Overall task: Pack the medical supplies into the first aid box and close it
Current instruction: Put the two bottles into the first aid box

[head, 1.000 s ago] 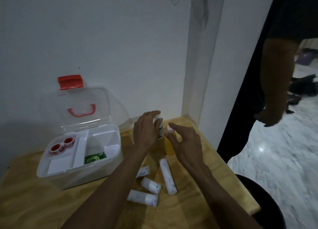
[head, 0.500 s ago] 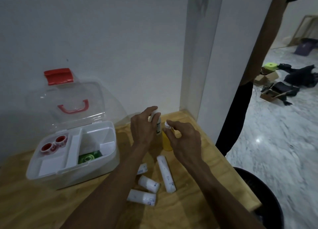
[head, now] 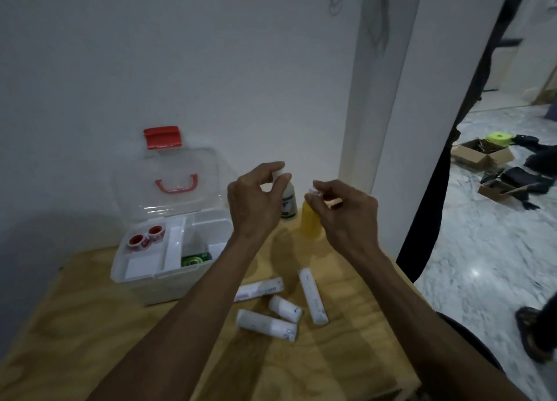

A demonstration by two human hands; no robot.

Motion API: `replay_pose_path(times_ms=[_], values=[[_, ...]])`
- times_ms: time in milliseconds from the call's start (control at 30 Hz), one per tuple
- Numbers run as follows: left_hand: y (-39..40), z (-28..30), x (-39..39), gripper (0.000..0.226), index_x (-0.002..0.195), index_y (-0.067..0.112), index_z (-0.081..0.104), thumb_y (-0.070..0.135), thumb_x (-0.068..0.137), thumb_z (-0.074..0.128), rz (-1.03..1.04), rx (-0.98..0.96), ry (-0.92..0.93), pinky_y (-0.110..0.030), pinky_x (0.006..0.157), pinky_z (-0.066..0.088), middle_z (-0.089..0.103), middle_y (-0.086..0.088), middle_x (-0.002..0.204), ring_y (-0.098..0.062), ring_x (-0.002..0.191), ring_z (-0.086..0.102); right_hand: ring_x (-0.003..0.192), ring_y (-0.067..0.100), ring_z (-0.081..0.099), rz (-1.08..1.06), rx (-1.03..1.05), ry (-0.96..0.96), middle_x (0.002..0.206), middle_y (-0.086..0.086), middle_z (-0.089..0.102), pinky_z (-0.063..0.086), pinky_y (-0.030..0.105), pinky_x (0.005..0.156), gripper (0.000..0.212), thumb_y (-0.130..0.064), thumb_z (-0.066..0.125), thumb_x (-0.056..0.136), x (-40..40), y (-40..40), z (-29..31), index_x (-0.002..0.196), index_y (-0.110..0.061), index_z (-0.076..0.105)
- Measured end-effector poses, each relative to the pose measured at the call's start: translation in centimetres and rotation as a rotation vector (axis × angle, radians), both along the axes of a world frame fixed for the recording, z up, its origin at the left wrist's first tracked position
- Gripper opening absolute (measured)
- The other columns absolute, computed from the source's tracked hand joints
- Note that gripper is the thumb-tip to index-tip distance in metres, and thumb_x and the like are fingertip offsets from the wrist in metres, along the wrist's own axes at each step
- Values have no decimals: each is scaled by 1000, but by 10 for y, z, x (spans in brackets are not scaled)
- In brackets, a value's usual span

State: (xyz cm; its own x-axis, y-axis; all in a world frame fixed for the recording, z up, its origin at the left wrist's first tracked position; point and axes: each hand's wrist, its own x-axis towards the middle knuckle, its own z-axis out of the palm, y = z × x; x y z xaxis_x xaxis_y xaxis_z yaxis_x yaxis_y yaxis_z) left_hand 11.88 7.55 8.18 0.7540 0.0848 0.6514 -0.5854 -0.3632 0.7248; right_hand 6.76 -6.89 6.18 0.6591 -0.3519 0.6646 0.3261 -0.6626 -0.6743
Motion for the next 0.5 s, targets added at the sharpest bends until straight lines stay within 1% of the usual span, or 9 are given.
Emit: replay_pose_path(times_ms=[67,167,300,333,433,500], values=[[21,18,-9,24,106,20,75,29,84,74,42,-16,-2,-35,76,60,73,10,100,-2,87,70,76,8,68,49,27,-17,84,-5,75,57,41,68,19,-31,76,82,2,12,14,99,-20,77],[59,35,-16,25,107,20,75,29,83,76,128,-7,-1,-31,81,60,70,14,99,-2,85,69,76,4,68,118,33,-39,84,-7,74,58,35,69,19,-30,75,82,7,38,32,98,-20,76],[105,40,-18,27,107,20,75,28,82,76,238,-3,24,-38,88,58,74,5,101,-6,84,70,78,0,67,215,33,-26,85,-11,72,57,27,72,21,-29,75,82,16,76,44,100,-19,76],[113,37,-16,27,107,20,75,29,82,76,258,-2,29,-39,88,58,74,6,100,-7,84,70,78,0,66,237,37,-19,84,-12,71,57,25,72,21,-29,75,82,20,85,45,100,-18,76],[131,27,-10,26,106,23,75,33,82,76,294,12,30,-43,87,58,72,11,97,-8,85,71,77,-1,66,281,40,4,82,-15,68,57,25,73,21,-29,76,81,30,107,43,100,-19,76],[135,18,-5,25,105,22,75,33,83,75,296,7,39,-45,87,57,74,6,98,-10,85,71,77,1,65,303,38,18,81,-14,67,57,27,74,20,-28,76,81,37,117,38,99,-18,75]])
